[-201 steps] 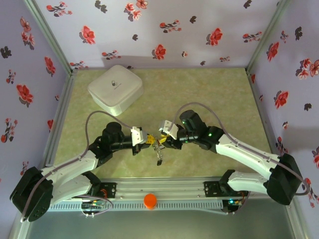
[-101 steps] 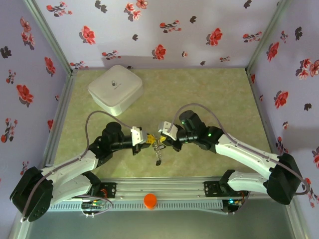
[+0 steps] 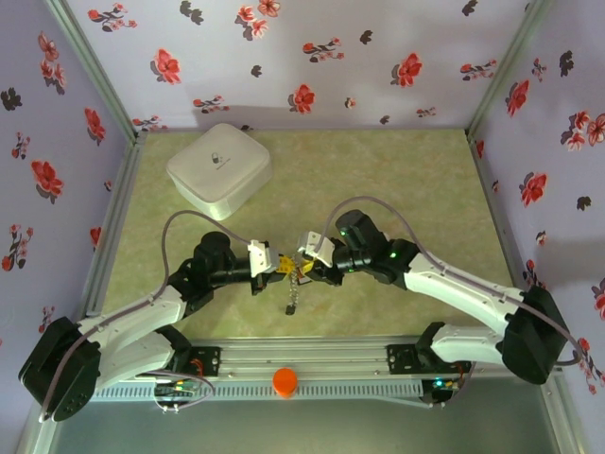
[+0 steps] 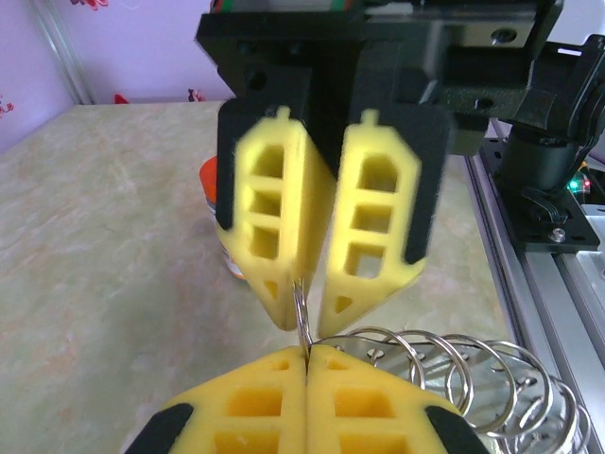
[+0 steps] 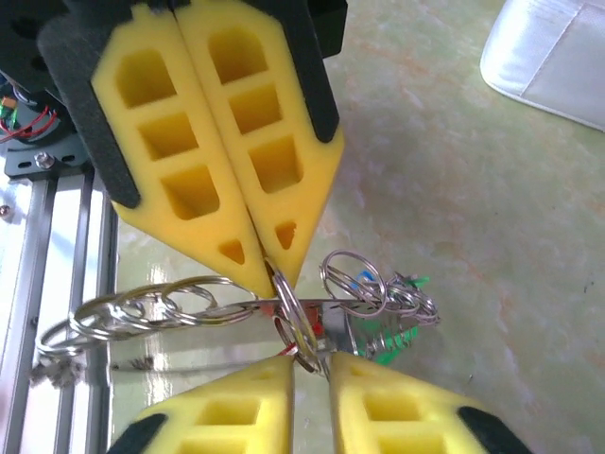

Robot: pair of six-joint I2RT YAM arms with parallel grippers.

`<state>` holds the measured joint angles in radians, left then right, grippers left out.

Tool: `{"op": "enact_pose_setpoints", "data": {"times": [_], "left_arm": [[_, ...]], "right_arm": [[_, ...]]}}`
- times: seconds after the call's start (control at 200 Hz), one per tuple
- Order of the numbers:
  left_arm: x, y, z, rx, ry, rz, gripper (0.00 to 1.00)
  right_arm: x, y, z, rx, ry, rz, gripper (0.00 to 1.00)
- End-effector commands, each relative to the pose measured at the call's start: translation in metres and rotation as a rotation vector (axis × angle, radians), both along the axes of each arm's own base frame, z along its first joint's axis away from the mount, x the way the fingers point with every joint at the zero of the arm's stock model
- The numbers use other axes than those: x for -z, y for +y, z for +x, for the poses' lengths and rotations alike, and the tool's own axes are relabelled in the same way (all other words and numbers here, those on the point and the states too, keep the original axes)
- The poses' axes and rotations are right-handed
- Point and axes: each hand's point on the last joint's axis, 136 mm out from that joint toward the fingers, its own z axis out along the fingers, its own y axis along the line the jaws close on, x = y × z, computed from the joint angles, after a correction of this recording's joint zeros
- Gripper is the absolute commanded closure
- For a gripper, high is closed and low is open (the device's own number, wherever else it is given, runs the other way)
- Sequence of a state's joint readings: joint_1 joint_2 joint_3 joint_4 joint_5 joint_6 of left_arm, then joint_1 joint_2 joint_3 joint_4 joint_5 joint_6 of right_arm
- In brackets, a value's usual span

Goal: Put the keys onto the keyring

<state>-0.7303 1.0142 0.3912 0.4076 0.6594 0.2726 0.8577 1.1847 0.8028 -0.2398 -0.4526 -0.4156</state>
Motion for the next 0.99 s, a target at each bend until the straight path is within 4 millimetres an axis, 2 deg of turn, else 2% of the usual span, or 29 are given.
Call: {"op": "enact_pose_setpoints", "data": {"times": [0.0,0.185,0.54,0.745,0.765,0.8,0.82,0.99], "left_arm": [[-0.020,-0.003,-0.005,0.034,-0.056,-0.059,1.00],[-0.021,-0.004,-0.005,0.036,-0.059,-0.062,1.00],[-0.021,-0.004,-0.005,0.037,-0.059,-0.062,1.00],[-0.019,-0.003,-0.001,0.015,-0.061,-0.053,1.00],[-0.018,-0.003,0.002,0.001,-0.059,-0.047,0.97],[-0.015,-0.002,0.006,-0.024,-0.056,-0.032,0.82],[-0.014,-0.001,0.008,-0.036,-0.053,-0.022,0.78],[-0.008,0.000,0.009,-0.034,-0.040,0.048,0.77]], "right_arm": [[-0.019,0.000,-0.005,-0.008,-0.032,0.056,0.77],[-0.024,0.006,-0.005,-0.021,-0.023,0.089,0.78],[-0.022,0.011,-0.006,-0.042,-0.002,0.089,0.84],[-0.023,0.012,-0.006,-0.051,0.000,0.088,0.97],[-0.024,0.012,-0.007,-0.053,-0.001,0.088,0.98],[-0.025,0.012,-0.007,-0.057,-0.003,0.086,1.00],[-0.025,0.011,-0.007,-0.058,-0.004,0.081,1.00],[-0.023,0.006,-0.005,-0.060,-0.020,0.005,1.00]]}}
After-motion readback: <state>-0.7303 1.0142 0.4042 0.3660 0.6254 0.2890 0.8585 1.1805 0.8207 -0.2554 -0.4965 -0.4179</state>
